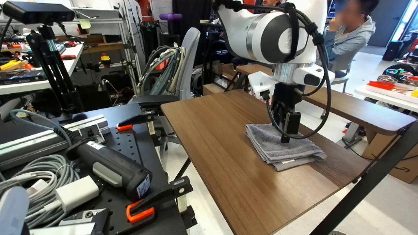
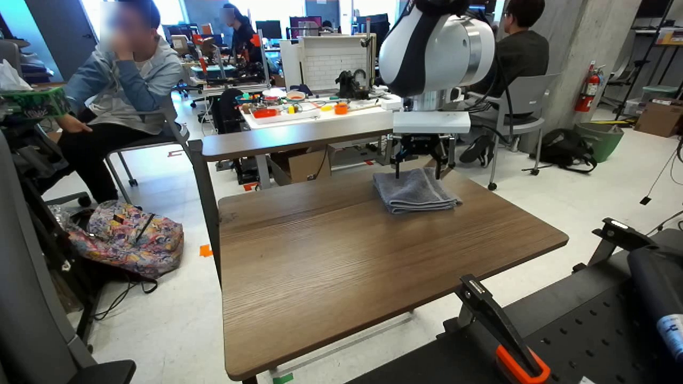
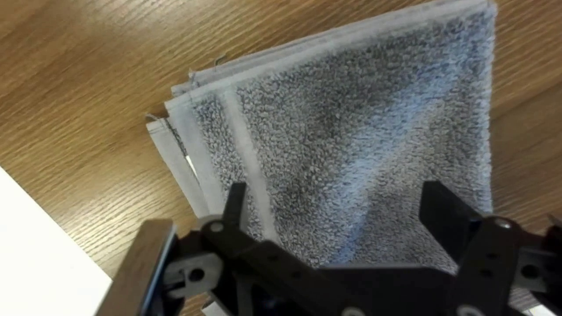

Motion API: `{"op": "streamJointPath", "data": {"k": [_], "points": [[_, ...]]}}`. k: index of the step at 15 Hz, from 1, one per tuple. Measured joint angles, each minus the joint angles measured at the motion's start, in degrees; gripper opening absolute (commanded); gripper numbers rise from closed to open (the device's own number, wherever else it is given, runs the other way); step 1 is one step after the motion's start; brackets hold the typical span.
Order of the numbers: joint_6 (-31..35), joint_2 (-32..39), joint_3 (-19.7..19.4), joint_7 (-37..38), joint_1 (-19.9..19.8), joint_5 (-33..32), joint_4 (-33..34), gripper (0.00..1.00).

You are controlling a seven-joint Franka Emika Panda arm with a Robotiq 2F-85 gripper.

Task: Use the towel to clean the table

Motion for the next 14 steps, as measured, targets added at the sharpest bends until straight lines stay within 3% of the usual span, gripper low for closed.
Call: {"op": "streamJointPath", "data": {"k": [8,14], "points": [[2.85,3.40,0.61,-2.01,0.20,-0.03,-0.55,1.00],[2.91,2.68,1.84,-3.37,3.73,-0.07,-2.03,1.00]]}}
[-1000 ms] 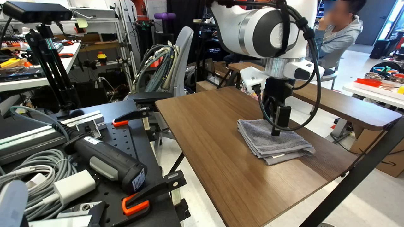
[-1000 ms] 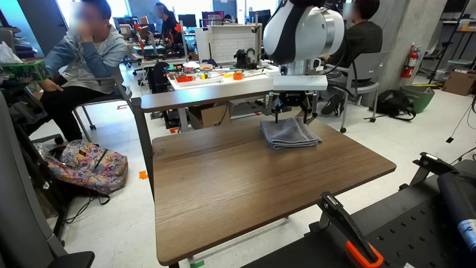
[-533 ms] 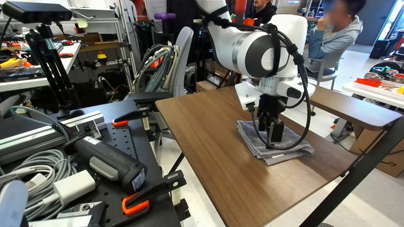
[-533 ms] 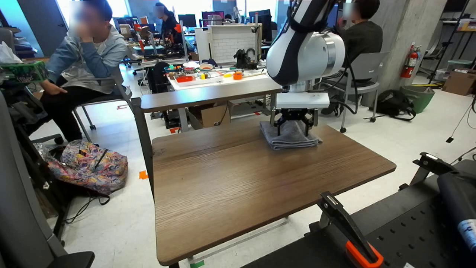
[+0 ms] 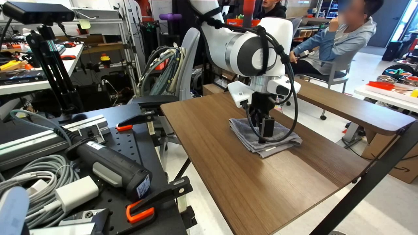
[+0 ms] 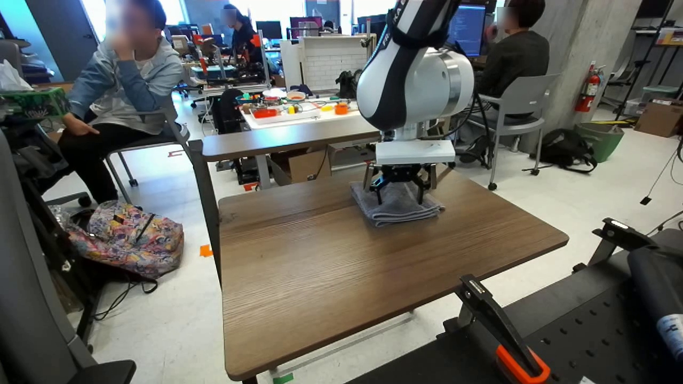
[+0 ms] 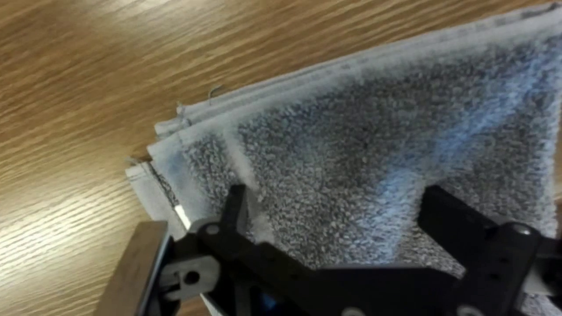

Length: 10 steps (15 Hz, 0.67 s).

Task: Use the towel to clean the table

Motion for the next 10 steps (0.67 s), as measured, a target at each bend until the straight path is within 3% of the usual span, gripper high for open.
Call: {"op": "streamJointPath", "data": {"k": [10], "points": [[0.00,1.11,2.20,5.55,8.65,0.03,2.11,1.00]]}}
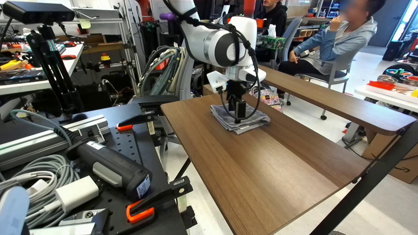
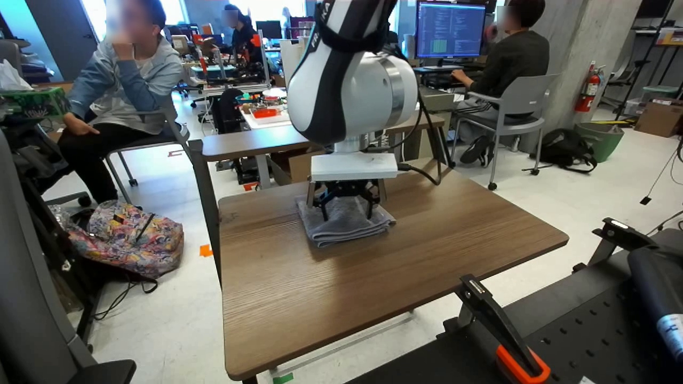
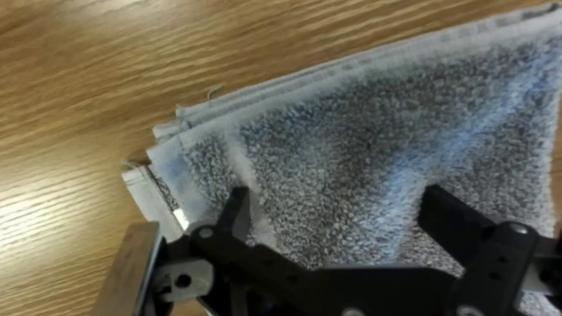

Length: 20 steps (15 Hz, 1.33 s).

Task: Use the towel to clean the table

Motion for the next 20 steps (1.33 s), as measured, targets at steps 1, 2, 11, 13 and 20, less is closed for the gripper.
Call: {"op": "streamJointPath", "data": {"k": [1,2,11,13,20], "points": [[0.00,0.18,0.10,0.75,0.88,0.00,0.30,1.00],[0.00,0.29,0.16,1.66,1.74,0.01,0.52,1.00],[0.16,-4.06,3.43,5.88,4.98,0.58,-2.34,1.00],[0.16,-5.79,4.40,5.79,4.88,1.65,-3.47,1.00],[0.16,-5.97,5.00,5.76,3.02,4.98,-3.11,1.00]]}}
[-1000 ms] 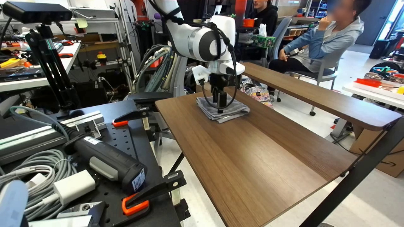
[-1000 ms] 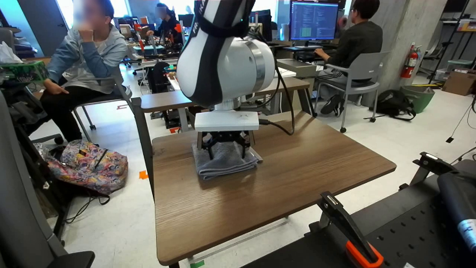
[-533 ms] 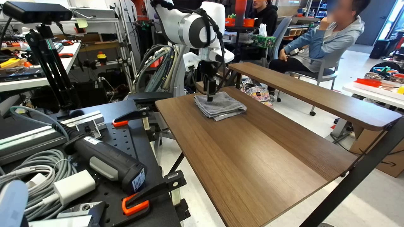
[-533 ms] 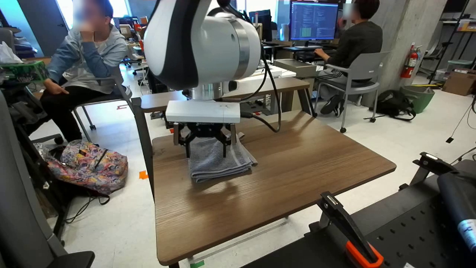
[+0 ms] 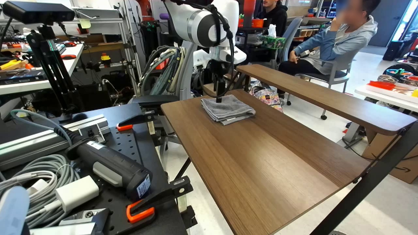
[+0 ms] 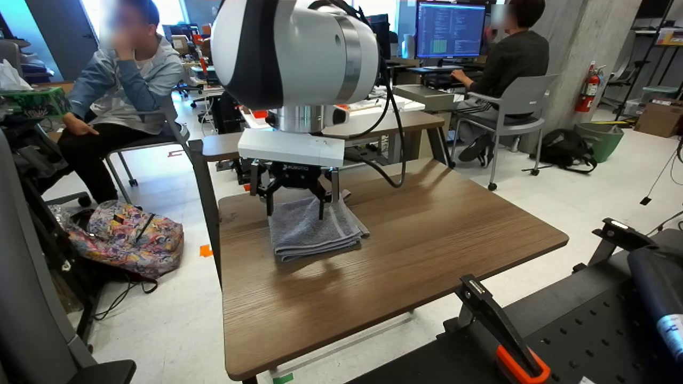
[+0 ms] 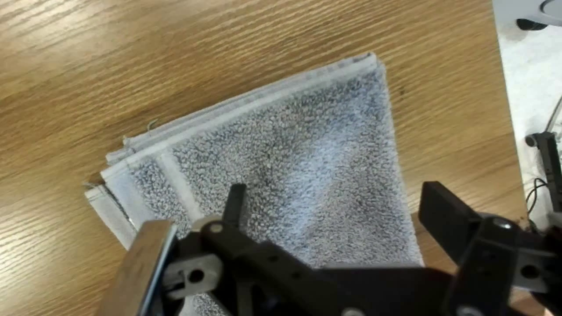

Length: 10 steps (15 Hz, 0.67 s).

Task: Use the towel to clean the table

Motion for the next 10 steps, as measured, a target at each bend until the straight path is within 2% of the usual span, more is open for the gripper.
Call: {"op": "streamJointPath", "data": {"k": [10], "points": [[-0.02,5.77,-0.12,0.00,-3.07,1.08,5.49,1.00]]}}
